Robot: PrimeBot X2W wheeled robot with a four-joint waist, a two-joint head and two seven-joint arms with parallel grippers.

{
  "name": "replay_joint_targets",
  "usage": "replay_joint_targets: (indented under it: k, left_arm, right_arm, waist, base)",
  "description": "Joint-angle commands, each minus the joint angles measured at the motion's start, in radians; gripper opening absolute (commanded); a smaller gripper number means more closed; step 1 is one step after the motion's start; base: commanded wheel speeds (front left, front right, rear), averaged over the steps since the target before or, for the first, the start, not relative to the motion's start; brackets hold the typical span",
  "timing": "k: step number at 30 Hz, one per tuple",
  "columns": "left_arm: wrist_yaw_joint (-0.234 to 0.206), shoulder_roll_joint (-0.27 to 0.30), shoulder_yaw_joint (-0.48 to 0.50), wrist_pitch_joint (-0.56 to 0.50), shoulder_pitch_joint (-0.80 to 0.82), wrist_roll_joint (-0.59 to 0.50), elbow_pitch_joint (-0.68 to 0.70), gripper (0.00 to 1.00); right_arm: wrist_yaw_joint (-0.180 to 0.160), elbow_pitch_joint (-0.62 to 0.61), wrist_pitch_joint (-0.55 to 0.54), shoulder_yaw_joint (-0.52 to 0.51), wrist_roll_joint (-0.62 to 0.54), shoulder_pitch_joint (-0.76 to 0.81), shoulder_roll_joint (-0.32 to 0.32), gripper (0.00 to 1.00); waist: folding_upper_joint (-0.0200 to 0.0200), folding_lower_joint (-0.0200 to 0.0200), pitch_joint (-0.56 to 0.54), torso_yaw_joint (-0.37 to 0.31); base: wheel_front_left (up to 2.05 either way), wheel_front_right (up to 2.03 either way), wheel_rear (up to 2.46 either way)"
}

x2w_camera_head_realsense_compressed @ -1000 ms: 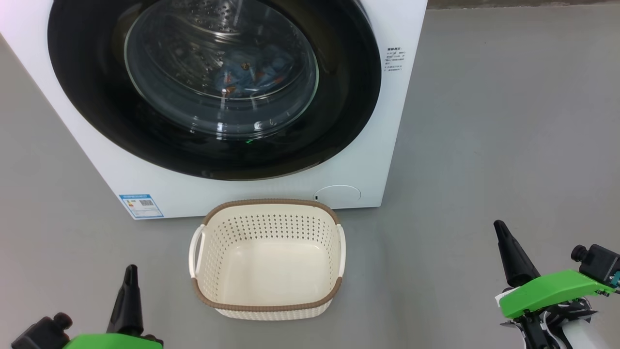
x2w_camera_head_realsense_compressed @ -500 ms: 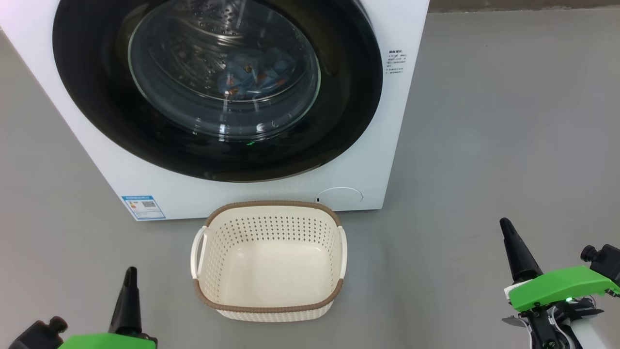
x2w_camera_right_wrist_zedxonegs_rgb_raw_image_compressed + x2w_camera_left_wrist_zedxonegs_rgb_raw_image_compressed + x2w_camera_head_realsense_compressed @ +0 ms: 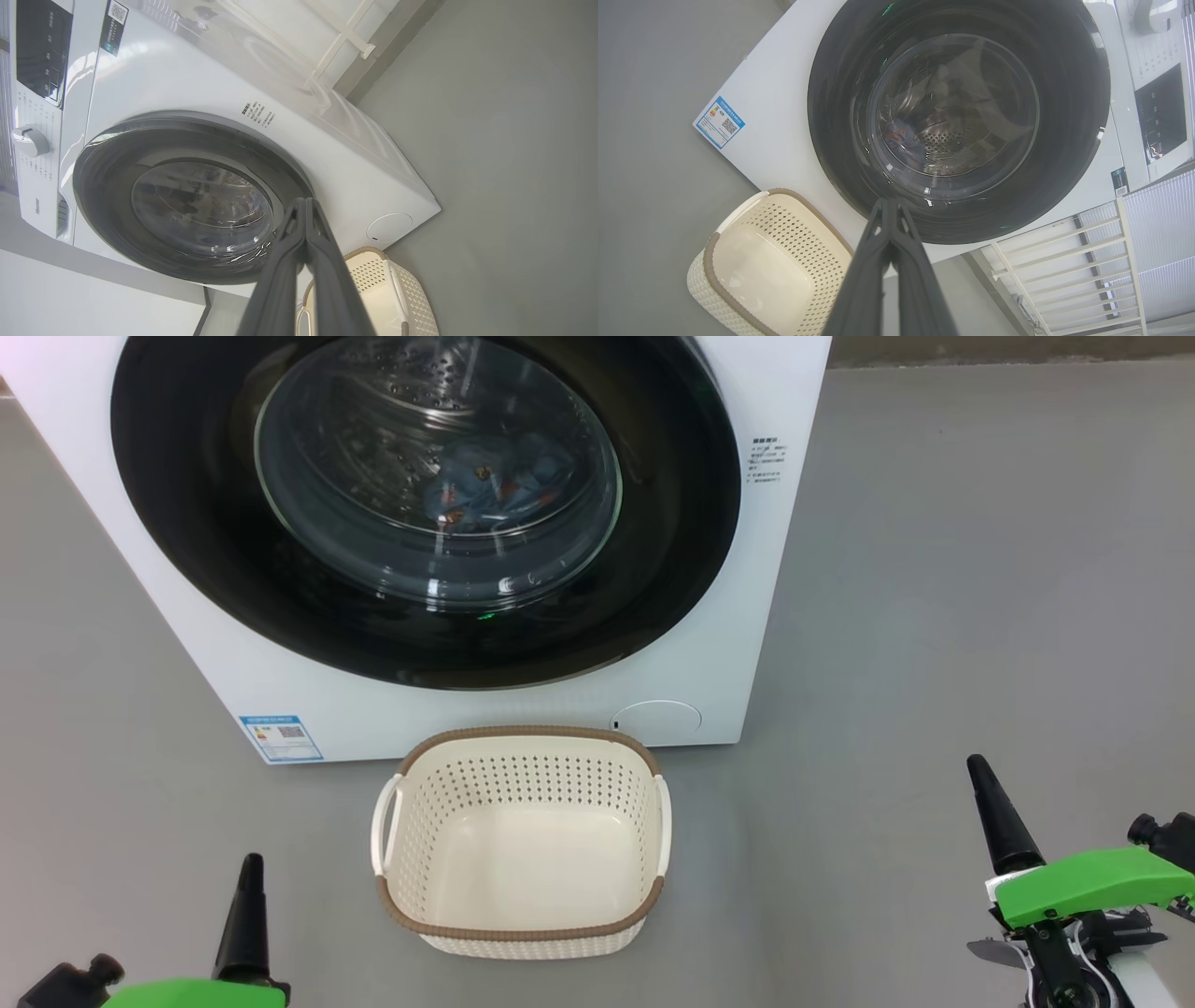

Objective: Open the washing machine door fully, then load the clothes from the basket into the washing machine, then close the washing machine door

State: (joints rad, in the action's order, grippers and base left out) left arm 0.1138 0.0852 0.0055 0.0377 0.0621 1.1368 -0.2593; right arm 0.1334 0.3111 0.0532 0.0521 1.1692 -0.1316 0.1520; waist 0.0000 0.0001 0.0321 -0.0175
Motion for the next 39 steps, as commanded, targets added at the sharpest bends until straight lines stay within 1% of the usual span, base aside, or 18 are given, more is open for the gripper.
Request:
replay_joint_targets:
  k: [1, 39]
  left_arm:
    - [0.006, 0.009, 0.028, -0.01, 0.035, 0.025, 0.016, 0.0]
    - [0.014, -0.023, 0.087, -0.113, 0.043, 0.349, 0.014, 0.0]
  right_arm:
    - [-0.002, -0.031, -0.007, -0.006, 0.028, -0.001, 0.004, 0.0]
    - [-0.002, -0.057, -0.117, -0.115, 0.333, 0.018, -0.067, 0.0]
  waist:
    - [0.0, 0.0, -0.001, 0.001]
    - [0.0, -0.0001, -0.021, 0.013]
  base:
    - [0.0, 0.0, 0.0]
    - [0.0, 0.0, 0.0]
